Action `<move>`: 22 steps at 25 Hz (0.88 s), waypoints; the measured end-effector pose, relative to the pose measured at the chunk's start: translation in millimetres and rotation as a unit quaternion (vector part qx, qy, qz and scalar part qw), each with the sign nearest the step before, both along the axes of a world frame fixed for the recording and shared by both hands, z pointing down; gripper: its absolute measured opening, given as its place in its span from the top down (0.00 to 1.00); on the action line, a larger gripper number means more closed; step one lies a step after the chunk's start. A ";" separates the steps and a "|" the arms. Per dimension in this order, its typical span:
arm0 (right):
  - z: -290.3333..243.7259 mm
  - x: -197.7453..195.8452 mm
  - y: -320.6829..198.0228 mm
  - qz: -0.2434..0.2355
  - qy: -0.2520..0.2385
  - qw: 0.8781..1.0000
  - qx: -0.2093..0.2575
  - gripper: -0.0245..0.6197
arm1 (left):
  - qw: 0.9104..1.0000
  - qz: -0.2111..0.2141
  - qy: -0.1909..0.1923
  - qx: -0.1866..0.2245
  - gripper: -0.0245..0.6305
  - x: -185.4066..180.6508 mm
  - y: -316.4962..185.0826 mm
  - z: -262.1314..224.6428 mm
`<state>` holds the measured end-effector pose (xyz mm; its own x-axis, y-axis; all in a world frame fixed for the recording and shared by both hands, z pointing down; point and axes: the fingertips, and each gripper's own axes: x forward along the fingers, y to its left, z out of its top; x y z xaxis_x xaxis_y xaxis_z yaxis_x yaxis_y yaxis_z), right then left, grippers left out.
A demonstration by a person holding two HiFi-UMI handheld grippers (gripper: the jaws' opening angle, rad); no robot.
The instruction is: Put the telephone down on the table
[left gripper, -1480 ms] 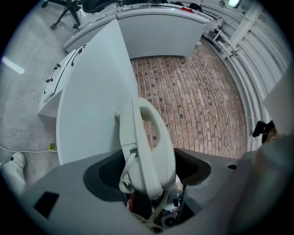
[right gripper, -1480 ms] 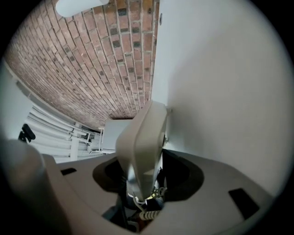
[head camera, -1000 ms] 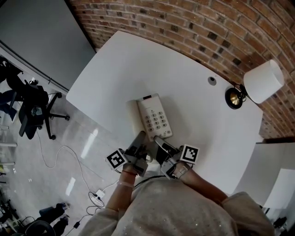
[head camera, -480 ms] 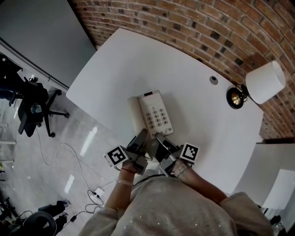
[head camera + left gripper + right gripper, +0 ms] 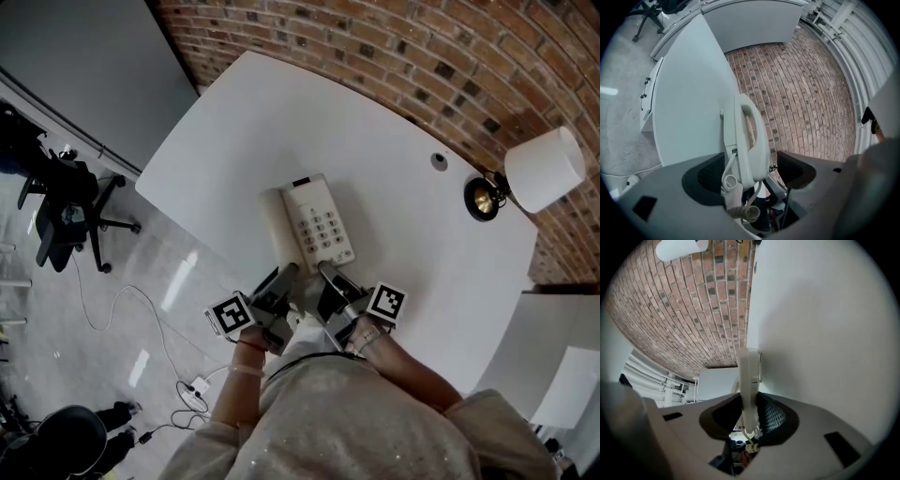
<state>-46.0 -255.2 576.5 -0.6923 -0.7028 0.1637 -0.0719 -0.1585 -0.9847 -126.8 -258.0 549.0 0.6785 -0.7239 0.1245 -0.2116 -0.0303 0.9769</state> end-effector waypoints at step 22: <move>9.7 -24.5 -11.0 -0.023 0.012 1.000 -0.005 0.80 | 0.991 -0.126 0.053 0.004 0.45 -56.1 -7.6 -5.3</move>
<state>-70.5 -266.3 586.3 -0.7191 -0.6690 0.1878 -0.1031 -0.1646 -0.9810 -183.0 -265.5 543.7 0.4847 -0.8730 0.0553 -0.1101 0.0018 0.9939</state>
